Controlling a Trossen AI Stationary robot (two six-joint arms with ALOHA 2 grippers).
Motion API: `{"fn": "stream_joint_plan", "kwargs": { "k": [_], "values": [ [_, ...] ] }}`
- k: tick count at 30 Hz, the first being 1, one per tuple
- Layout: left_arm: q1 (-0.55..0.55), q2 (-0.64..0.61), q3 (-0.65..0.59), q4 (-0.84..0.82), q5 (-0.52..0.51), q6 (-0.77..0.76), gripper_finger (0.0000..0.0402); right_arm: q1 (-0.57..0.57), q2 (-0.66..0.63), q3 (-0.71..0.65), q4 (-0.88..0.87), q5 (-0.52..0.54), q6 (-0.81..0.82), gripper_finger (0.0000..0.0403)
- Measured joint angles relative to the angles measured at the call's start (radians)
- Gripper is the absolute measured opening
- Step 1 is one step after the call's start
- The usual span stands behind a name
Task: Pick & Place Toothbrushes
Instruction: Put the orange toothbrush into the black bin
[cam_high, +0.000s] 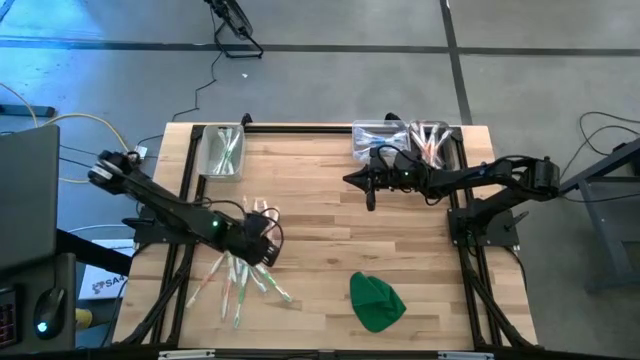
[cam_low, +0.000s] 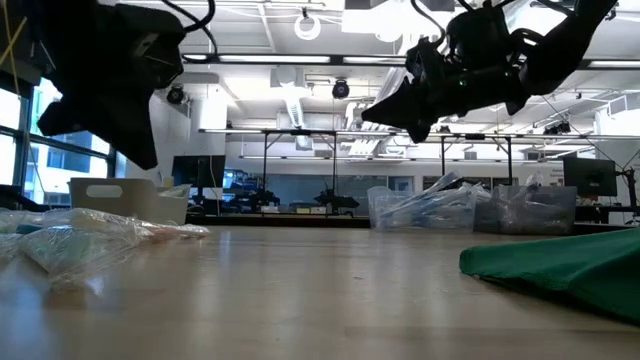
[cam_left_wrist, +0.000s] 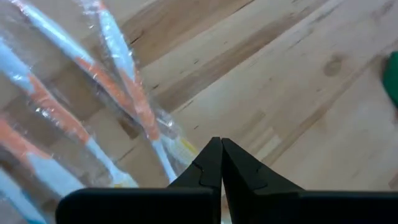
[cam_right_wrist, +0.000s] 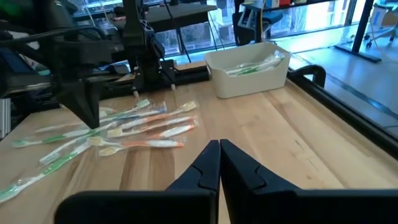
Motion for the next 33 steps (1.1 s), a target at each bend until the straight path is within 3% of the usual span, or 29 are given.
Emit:
{"fn": "stream_joint_plan", "kwargs": {
  "k": [8,19,22,29,33],
  "values": [
    [0.003,0.109,0.118,-0.28,0.035,-0.142,0.0001,0.018,0.0,0.0,-0.028,0.01,0.004,0.0002],
    [0.003,0.119,0.12,-0.26,0.036,-0.147,0.0004,0.032,0.0,0.0,-0.028,0.011,0.002,0.0002],
    [0.003,0.127,0.12,-0.259,0.047,-0.147,0.0024,0.032,0.0,0.0,-0.031,0.011,0.002,0.0002],
    [0.003,0.174,0.118,-0.248,0.047,-0.147,0.0117,0.032,0.0,0.0,-0.043,0.014,0.002,0.0002],
    [0.003,0.221,0.119,-0.209,0.064,-0.147,0.0143,0.032,0.0,0.0,-0.056,0.04,0.004,0.0002]
  ]
}}
